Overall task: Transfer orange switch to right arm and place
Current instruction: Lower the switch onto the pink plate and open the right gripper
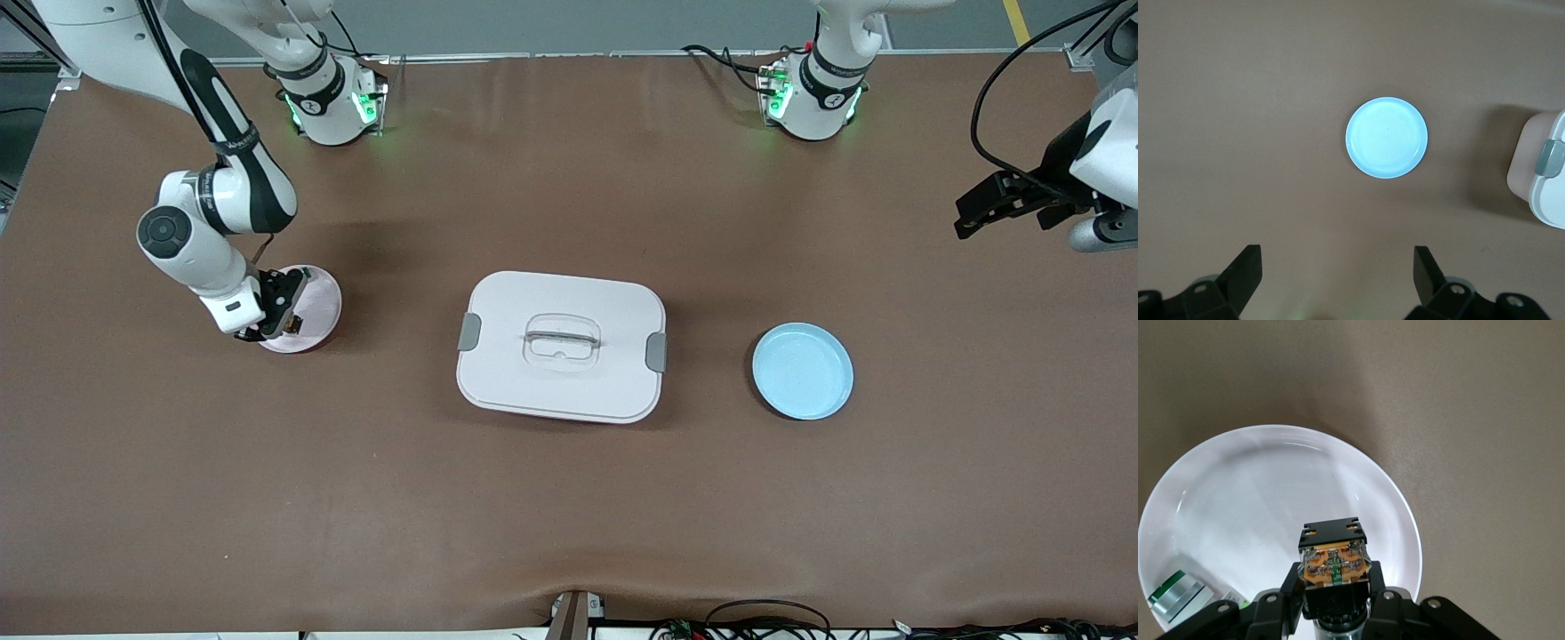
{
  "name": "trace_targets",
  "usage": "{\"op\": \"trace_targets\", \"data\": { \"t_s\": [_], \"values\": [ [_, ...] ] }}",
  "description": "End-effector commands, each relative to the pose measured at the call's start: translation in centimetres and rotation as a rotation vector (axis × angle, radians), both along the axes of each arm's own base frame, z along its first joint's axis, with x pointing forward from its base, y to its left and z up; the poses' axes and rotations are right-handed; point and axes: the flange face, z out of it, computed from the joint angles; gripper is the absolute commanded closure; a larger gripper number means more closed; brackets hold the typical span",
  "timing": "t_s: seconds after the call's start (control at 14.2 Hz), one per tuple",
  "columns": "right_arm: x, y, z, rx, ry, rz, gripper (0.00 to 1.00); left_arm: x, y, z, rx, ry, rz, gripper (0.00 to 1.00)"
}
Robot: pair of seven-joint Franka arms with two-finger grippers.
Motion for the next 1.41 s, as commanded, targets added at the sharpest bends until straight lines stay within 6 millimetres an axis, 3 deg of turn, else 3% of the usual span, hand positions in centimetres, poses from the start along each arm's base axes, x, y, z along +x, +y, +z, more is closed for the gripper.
{"op": "trace_targets", "data": {
  "t_s": [0.0, 0.35, 0.63, 0.7, 0.77, 0.92, 0.99, 1.06, 1.13, 1.34],
  "values": [
    [0.1, 0.1, -0.6, -0.007, 0.007, 0.03, 1.0, -0.7, 0.1, 0.3, 0.0, -0.015, -0.003, 0.0],
    [-0.2, 0.7, -1.2, -0.008, 0.018, 0.045, 1.0, -1.7, -0.2, 0.4, -0.004, 0.033, -0.017, 0.0],
    [-0.2, 0.7, -1.2, -0.008, 0.018, 0.045, 1.0, -1.0, 0.2, 0.1, -0.006, 0.016, -0.067, 0.0],
    [-0.2, 0.7, -1.2, -0.008, 0.018, 0.045, 0.96, -0.8, 0.4, 0.1, -0.003, 0.01, -0.084, 0.0],
    [-0.1, 0.7, -1.1, -0.008, 0.016, 0.045, 0.84, -0.4, 0.4, 0.1, 0.0, 0.009, -0.087, 0.0],
    [-0.1, 0.5, -1.1, -0.008, 0.016, 0.039, 0.74, 0.4, 0.4, 1.3, 0.001, -0.016, -0.082, 0.0],
    [-0.1, 0.5, -1.1, -0.008, 0.016, 0.039, 0.61, 0.6, 0.4, 1.4, 0.004, -0.021, -0.08, 0.0],
    [-0.1, 0.5, -1.1, -0.008, 0.016, 0.039, 0.28, 0.6, 0.3, 1.5, 0.008, -0.023, -0.083, 0.0],
    [-0.1, 0.5, -1.1, -0.008, 0.016, 0.04, 0.02, 0.7, 0.1, 1.5, 0.007, -0.021, -0.086, 0.0],
    [0.0, 0.2, -0.9, -0.01, 0.022, 0.048, 0.0, 0.3, 1.3, 1.7, -0.009, -0.014, -0.069, 0.0]
  ]
}}
